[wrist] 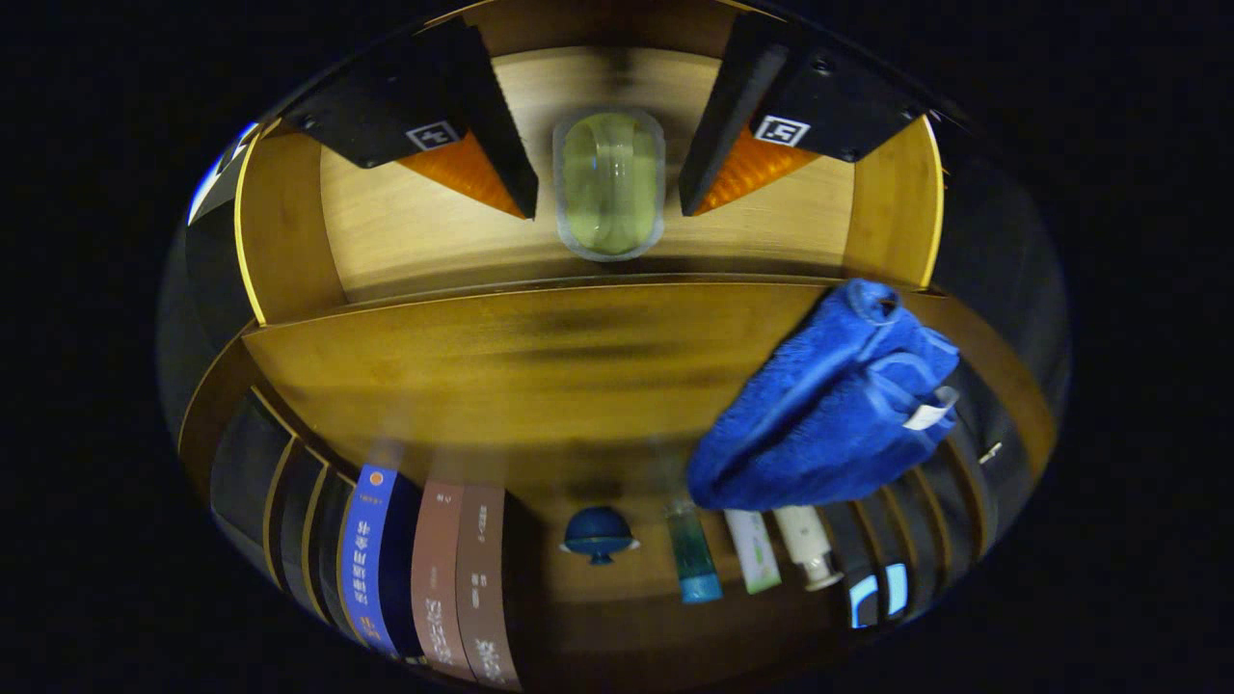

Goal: Pull open the drawer, take out the items inside it, and place them on the countertop above the cabinet.

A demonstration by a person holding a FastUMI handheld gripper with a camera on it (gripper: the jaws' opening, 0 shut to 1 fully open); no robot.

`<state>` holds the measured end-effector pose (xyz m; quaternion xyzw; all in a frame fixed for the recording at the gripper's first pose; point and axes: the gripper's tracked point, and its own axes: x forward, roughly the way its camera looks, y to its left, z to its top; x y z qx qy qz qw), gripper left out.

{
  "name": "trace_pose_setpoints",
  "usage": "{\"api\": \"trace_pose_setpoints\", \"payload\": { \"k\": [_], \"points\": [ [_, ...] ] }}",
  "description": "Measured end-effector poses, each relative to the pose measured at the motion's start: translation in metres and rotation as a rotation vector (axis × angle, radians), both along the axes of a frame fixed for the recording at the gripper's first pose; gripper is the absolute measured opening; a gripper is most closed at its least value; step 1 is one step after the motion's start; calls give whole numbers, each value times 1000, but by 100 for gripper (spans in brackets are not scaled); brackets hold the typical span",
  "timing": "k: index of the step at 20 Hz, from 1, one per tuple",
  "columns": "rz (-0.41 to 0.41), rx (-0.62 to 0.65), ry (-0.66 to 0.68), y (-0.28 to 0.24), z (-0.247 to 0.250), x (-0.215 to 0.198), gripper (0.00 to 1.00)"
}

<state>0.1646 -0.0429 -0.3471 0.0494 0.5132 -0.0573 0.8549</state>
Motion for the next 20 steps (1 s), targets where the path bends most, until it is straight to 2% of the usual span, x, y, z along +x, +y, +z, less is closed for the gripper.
{"api": "trace_pose_setpoints", "payload": {
  "k": [2, 5, 7, 10, 13, 14, 20],
  "points": [
    [-3, 19, 66, 2, -13, -1, 85],
    [1, 47, 134, 6, -30, 0, 85],
    [-4, 41, 170, 4, -35, -3, 68],
    [33, 12, 150, 1, -42, 0, 39],
    [31, 22, 128, 6, -37, 3, 38],
    [37, 22, 137, 7, -33, 4, 17],
    [46, 39, 136, 4, -26, -2, 17]
  ]
}}
